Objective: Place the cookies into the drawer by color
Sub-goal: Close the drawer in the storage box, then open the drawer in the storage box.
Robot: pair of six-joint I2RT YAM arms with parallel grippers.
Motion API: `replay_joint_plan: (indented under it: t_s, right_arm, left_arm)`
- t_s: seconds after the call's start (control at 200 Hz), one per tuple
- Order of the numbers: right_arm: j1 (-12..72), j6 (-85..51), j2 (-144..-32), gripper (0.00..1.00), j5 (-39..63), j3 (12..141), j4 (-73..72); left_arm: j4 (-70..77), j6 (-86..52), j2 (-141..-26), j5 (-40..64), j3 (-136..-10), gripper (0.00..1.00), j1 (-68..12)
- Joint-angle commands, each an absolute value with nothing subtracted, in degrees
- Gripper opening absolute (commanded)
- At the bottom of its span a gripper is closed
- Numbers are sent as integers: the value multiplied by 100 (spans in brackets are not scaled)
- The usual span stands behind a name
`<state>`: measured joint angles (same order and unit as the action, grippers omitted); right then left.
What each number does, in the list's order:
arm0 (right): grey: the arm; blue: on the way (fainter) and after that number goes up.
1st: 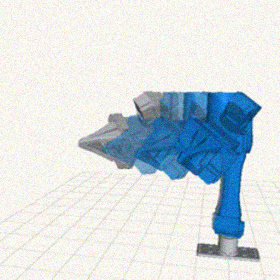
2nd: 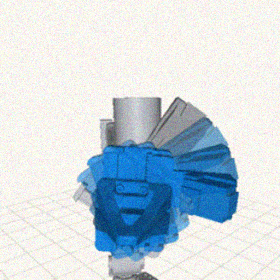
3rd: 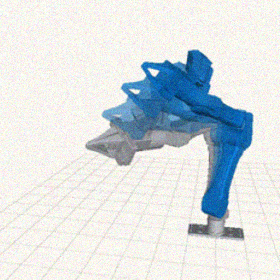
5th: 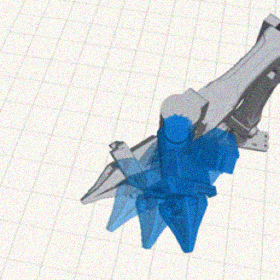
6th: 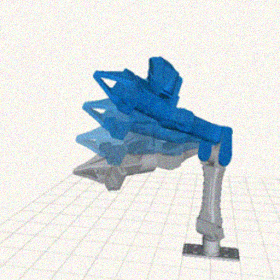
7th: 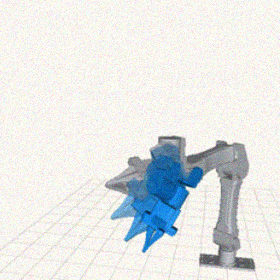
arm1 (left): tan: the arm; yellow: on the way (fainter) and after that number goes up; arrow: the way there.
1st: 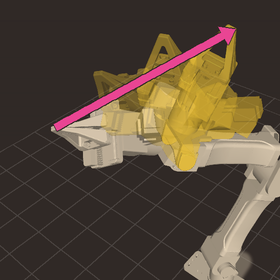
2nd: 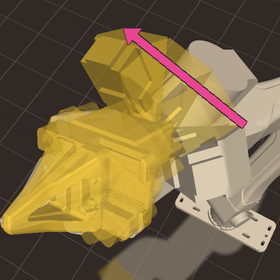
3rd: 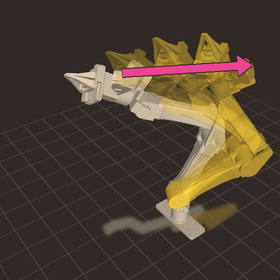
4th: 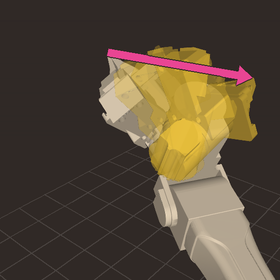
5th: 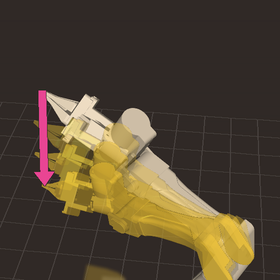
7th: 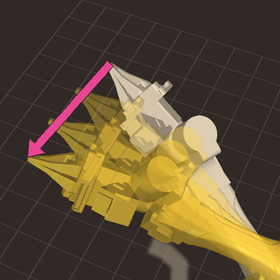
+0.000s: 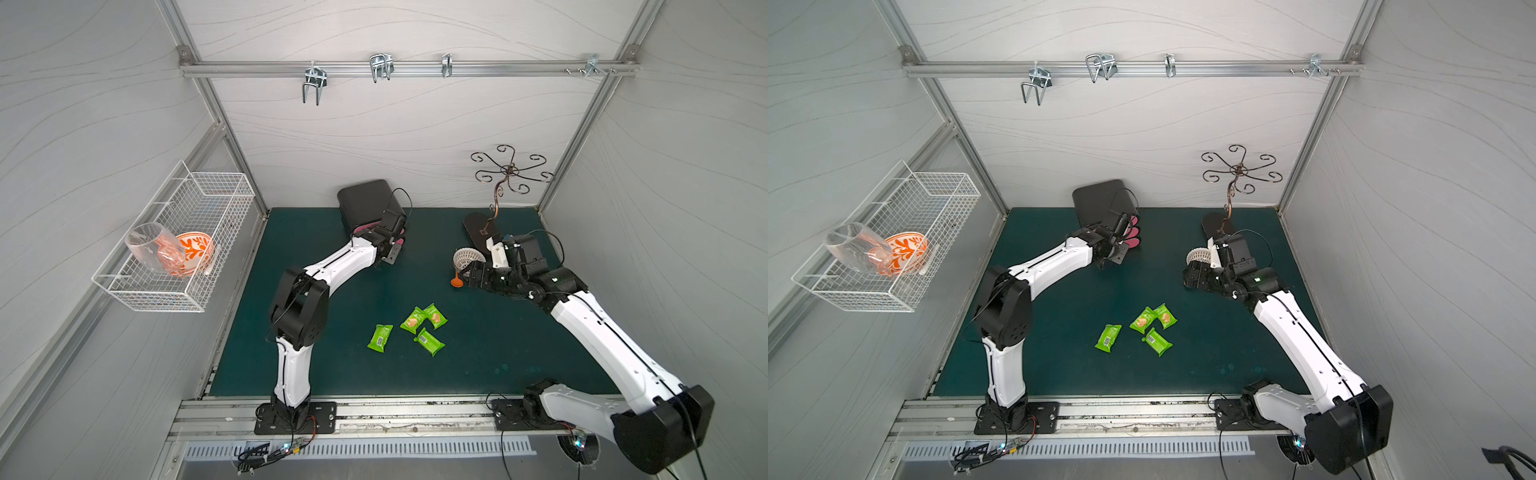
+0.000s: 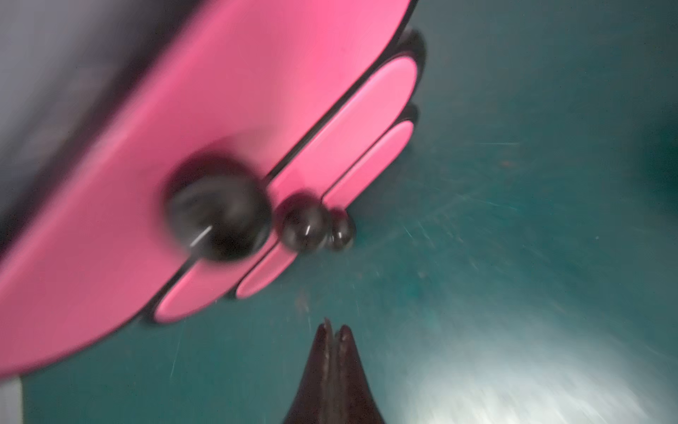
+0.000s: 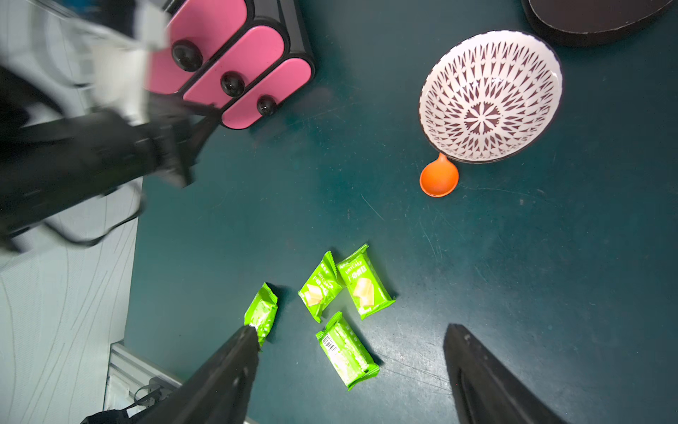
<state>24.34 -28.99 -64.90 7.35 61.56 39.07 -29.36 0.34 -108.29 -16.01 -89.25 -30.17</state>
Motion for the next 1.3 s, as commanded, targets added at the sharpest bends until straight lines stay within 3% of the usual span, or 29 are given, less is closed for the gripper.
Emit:
replay_joint_plan:
  t_s: [0.0, 0.15, 0.315, 0.455, 0.52, 0.81, 1.07, 1.295]
  right_arm:
    - [2399, -2940, -6409, 83, 708, 6145, 3879]
    - [2404, -3123, -6518, 83, 1046, 6046, 3447]
    - [2551, -4444, -7226, 79, 1885, 5810, 1562]
    - [2957, -5005, -8682, 77, 2217, 6362, 595]
    - [3114, -5157, -9273, 77, 2314, 6688, 270]
    - [3419, -6013, -11493, 68, 2308, 7373, -1692]
    - [3418, -6695, -12771, 56, 2183, 7968, -2798]
    - [3469, -7269, -13351, 55, 1947, 8298, -3568]
  left_arm:
    - [-2206, -748, -9817, -275, -8395, 0, -2852]
    - [-1908, -1711, -8837, 486, -7412, 0, -2668]
    - [-1883, -2623, -7788, 906, -6859, 0, -2610]
    - [-2154, -2807, -7089, 1028, -6692, 25, -2608]
    - [-2276, -2599, -6820, 1040, -6594, 32, -2610]
    - [-3128, -1747, -6279, 741, -6671, 43, -2602]
    - [-3417, -1714, -6280, 266, -6753, 64, -2593]
    - [-3813, -1148, -6359, -68, -7145, 83, -2707]
